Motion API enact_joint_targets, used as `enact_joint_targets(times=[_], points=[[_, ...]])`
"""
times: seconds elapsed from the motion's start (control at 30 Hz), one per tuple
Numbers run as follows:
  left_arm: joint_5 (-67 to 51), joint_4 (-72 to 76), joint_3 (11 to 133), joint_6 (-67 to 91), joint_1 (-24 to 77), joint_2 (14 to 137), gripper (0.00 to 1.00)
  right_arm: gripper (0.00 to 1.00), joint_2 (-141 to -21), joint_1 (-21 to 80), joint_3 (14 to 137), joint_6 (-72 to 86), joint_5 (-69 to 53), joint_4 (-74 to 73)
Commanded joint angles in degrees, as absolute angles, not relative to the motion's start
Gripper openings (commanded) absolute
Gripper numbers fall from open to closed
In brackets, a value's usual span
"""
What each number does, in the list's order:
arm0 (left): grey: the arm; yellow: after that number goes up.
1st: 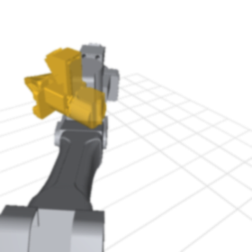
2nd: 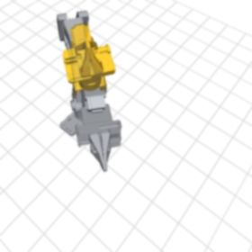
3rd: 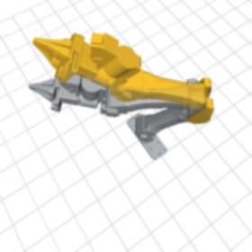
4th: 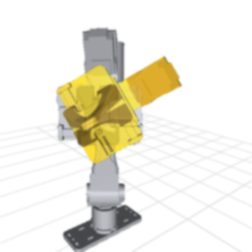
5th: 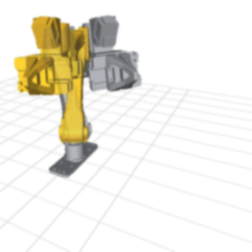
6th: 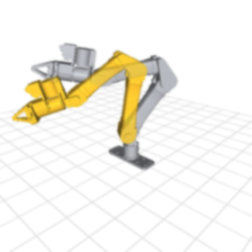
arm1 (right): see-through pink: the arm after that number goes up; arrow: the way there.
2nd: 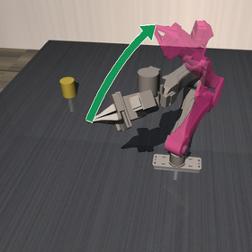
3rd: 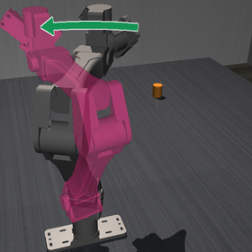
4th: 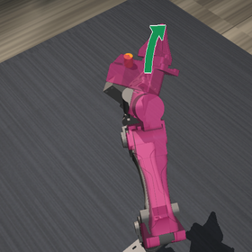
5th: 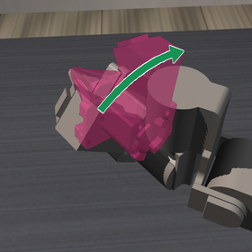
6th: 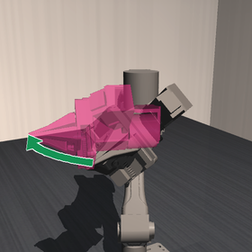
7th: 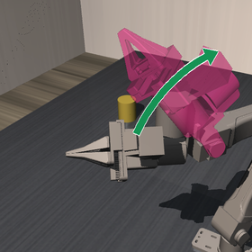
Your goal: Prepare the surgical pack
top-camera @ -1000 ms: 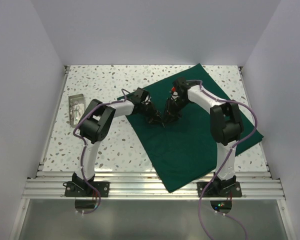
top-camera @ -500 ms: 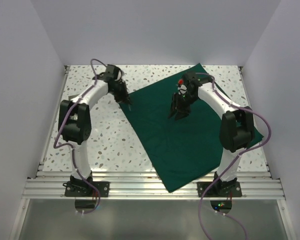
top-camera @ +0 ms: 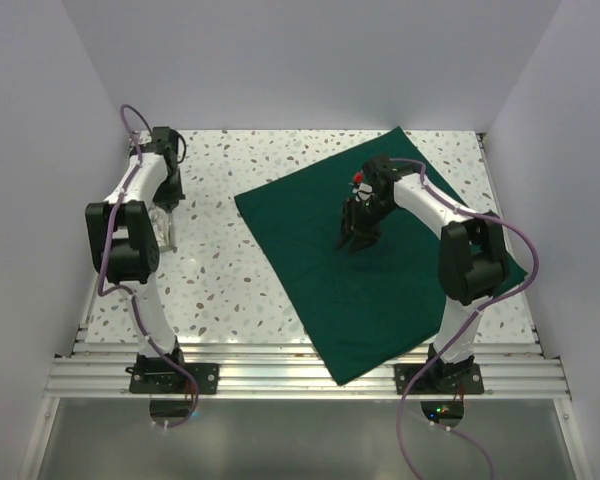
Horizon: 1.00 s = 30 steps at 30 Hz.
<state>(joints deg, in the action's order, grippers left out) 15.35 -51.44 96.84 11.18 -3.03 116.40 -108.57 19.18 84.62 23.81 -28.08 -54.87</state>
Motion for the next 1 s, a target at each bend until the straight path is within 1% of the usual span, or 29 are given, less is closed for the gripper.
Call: enact_joint_targets(times=[0.0, 0.13, 0.43, 0.53, 0.63, 0.67, 0.73, 0.8, 0.93, 0.97], points=[[24.1, -52.6, 100.1, 6.3, -4.8, 117.7, 0.0, 0.45, -106.2, 19.3, 85.4, 22.5, -29.7, -54.8], [27.2, -51.7, 100.8, 5.8, -5.7, 118.2, 0.0, 0.45, -106.4, 19.3, 85.6, 22.6, -30.1, -54.6], [29.4, -52.4, 101.1, 6.9, -6.2, 121.5, 0.0, 0.45, -107.8, 19.3, 86.5, 22.8, -30.1, -54.5], [30.3, -52.7, 101.2, 7.5, -6.3, 122.1, 0.13, 0.45, -108.0, 19.2, 86.5, 22.9, -30.3, -54.5], [31.1, -52.7, 101.3, 7.9, -6.3, 121.8, 0.25, 0.45, -108.2, 19.2, 86.5, 22.9, -30.3, -54.4], [31.4, -52.8, 101.3, 8.0, -6.4, 121.7, 0.3, 0.46, -108.2, 19.2, 86.5, 22.8, -30.4, -54.3], [31.8, -53.1, 101.2, 8.4, -6.3, 121.0, 0.34, 0.46, -108.5, 19.3, 86.5, 22.8, -30.6, -54.2], [32.3, -53.2, 100.7, 9.0, -6.3, 120.2, 0.4, 0.46, -108.6, 19.2, 86.5, 22.8, -30.8, -54.2], [31.4, -52.6, 99.2, 9.3, -6.4, 117.4, 0.47, 0.46, -108.8, 19.2, 86.5, 22.8, -31.2, -54.1], [31.4, -52.3, 99.0, 9.5, -6.4, 116.9, 0.5, 0.46, -108.8, 19.2, 86.4, 22.9, -31.4, -53.9]])
